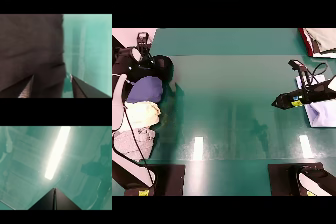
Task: Fold the shirts.
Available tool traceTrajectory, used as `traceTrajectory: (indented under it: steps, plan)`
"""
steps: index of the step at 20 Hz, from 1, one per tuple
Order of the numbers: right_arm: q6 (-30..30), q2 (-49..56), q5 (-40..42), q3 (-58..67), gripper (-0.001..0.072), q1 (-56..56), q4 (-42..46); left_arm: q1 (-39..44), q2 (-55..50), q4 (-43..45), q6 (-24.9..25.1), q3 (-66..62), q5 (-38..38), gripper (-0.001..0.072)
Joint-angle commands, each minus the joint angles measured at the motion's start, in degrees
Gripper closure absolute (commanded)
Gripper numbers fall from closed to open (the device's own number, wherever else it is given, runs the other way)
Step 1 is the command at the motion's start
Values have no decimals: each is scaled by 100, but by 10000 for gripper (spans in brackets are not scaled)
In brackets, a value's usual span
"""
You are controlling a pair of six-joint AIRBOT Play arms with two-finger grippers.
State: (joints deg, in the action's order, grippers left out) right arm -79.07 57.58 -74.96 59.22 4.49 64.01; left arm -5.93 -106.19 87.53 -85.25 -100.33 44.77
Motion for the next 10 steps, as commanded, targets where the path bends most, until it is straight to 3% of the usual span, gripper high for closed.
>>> traceTrajectory:
  steps: [1, 3, 4, 5, 6, 7, 10]
  plan:
    - [-4, -4, -55, 7, 692, 4, -2, -31, -387, 262, -31, -57, -310, 142]
    - [-4, -4, -50, 7, 692, 4, -2, -28, -455, 275, -31, -55, -474, 145]
    - [-4, -4, -52, 7, 692, 4, -2, -28, -498, 271, -33, -57, -485, 192]
    - [-4, -4, -52, 7, 692, 4, -2, -28, -525, 273, -31, -55, -466, 347]
    - [-4, -4, -50, 7, 691, 4, -2, -28, -522, 234, -28, -61, -444, 570]
    - [-4, -4, -37, 7, 692, 4, -2, -28, -522, 223, -26, -177, -225, 680]
    - [-4, -4, 199, 7, 692, 4, -4, -26, -516, 166, -26, -1104, 782, 682]
